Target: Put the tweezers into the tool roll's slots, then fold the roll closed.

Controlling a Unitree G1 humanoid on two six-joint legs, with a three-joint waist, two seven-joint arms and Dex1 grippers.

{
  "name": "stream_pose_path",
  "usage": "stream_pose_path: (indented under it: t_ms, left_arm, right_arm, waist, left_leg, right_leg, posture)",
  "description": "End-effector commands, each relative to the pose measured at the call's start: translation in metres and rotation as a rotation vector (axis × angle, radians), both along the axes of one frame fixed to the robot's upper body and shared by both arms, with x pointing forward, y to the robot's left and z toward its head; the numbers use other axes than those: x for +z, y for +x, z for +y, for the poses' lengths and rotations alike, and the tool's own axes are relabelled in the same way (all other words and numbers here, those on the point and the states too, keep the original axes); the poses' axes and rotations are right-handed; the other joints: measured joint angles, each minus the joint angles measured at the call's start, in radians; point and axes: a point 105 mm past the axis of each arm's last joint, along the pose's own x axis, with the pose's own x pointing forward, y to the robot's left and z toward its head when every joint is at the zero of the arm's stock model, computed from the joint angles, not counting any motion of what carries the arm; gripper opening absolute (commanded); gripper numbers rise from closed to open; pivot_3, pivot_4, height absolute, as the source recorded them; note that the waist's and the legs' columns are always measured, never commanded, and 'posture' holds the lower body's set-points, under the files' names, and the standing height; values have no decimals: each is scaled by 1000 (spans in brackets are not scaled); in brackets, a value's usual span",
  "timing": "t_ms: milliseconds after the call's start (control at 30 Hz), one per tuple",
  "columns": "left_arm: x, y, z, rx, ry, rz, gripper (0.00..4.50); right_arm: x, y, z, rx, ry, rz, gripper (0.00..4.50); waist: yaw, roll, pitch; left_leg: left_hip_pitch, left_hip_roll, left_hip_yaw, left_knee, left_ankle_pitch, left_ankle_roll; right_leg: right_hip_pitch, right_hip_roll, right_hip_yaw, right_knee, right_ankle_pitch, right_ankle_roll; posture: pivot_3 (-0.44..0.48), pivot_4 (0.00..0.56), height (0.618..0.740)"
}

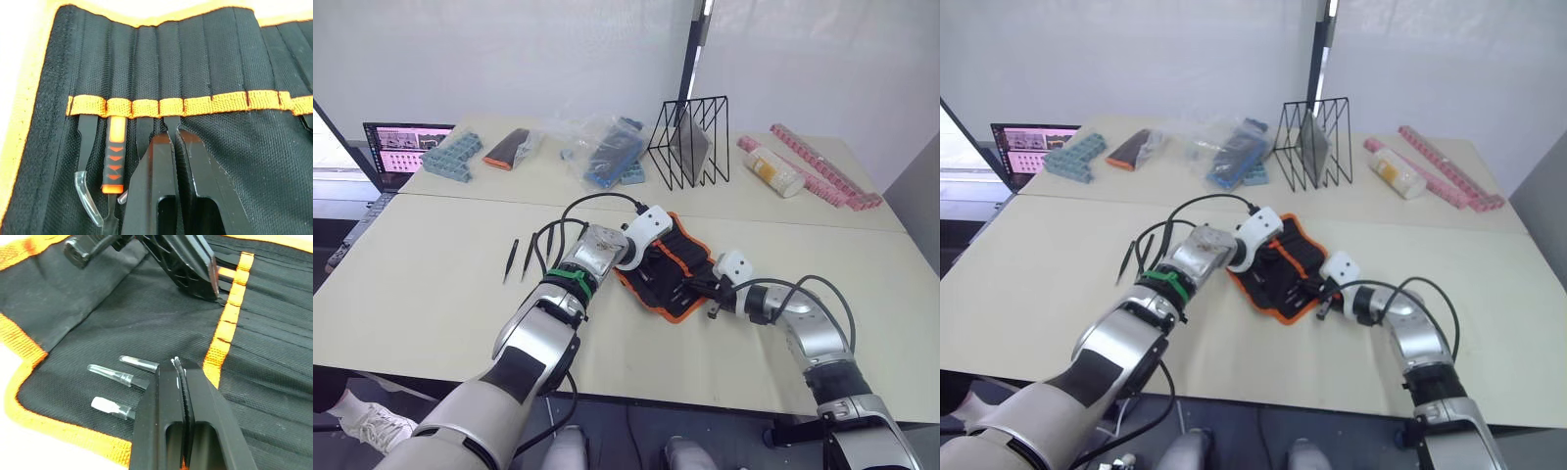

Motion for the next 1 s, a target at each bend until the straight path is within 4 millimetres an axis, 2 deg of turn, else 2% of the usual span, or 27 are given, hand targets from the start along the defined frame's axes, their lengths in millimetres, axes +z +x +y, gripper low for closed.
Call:
stream_pose_path:
  t_ms: [33, 233, 367, 500, 600, 867, 1000]
  left_arm:
    - [4, 4, 0, 21, -2, -21, 0]
    - [7, 8, 22, 57, -8, 2, 0]
    - [7, 4, 34, 69, -14, 23, 0]
    - [3, -1, 36, 81, -25, 41, 0]
    - [-6, -1, 43, 127, -31, 62, 0]
    - [-8, -3, 41, 129, -38, 71, 0]
    - [-8, -3, 38, 121, -38, 71, 0]
  right_arm:
    - [-40, -16, -7, -26, -53, 158, 22]
    - [-39, -14, -10, -47, -54, 150, 22]
    - [-26, -6, -9, -66, 18, 108, 22]
    - [-1, -2, -4, -57, 153, 50, 22]
    - [11, 4, -4, -62, 185, 7, 22]
    - [15, 11, -4, -77, 191, -19, 22]
    - [34, 14, -1, -71, 279, -56, 22]
  waist:
    - [0, 0, 0]
    - [-4, 0, 0]
    - [-10, 0, 0]
    - [-12, 0, 0]
    - [-13, 0, 0]
    - [-15, 0, 0]
    - [-16, 0, 0]
  left_leg:
    - [0, 0, 0, 0, 0, 0]
    - [0, 0, 0, 0, 0, 0]
    - [1, 0, 0, 0, 0, 0]
    - [0, 1, 0, -1, 0, 0]
    - [0, 1, 0, -1, 0, 0]
    - [0, 1, 0, -1, 0, 0]
    - [0, 1, 0, -1, 0, 0]
  right_leg:
    - [0, 0, 0, 0, 0, 0]
    - [1, 0, 0, 0, 0, 0]
    - [0, 0, 0, 1, 0, 0]
    - [0, 0, 0, 1, 0, 0]
    - [-1, 0, 0, 2, 0, 0]
    - [-2, 0, 0, 2, 0, 0]
    - [-2, 0, 0, 2, 0, 0]
  posture:
    - [0, 150, 735]
    - [0, 150, 735]
    - [0, 150, 735]
    - [0, 150, 735]
    - [0, 150, 735]
    - [0, 150, 735]
    - [0, 150, 735]
